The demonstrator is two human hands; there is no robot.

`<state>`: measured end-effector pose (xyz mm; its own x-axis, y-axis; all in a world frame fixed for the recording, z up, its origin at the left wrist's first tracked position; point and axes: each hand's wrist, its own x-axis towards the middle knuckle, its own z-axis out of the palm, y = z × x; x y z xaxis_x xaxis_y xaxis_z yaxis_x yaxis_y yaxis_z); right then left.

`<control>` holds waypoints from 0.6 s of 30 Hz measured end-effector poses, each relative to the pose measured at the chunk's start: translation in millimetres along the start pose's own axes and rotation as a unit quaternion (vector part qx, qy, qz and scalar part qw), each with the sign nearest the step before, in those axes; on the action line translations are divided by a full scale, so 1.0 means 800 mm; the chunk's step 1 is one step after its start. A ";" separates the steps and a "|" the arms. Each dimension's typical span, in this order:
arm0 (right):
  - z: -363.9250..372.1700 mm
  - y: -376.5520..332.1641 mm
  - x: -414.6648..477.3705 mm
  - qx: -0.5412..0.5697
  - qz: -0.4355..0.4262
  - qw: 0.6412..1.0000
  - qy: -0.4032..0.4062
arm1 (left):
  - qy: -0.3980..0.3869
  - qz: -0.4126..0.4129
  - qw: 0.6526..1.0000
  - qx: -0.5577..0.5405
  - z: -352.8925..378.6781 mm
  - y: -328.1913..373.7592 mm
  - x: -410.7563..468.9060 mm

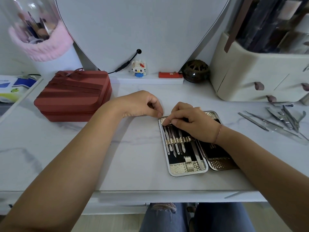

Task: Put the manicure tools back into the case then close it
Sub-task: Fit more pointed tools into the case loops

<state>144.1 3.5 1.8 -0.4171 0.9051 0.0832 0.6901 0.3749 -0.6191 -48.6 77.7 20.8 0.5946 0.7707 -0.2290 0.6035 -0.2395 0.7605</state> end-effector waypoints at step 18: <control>-0.014 -0.002 -0.008 0.037 0.033 0.998 0.034 | 0.003 -0.001 1.000 -0.002 0.000 -0.002 0.002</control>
<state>152.3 -0.6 10.7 -0.3292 0.9397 0.0927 0.6684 0.3012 -0.6801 -49.1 79.3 19.2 0.5910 0.7740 -0.2271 0.6019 -0.2358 0.7630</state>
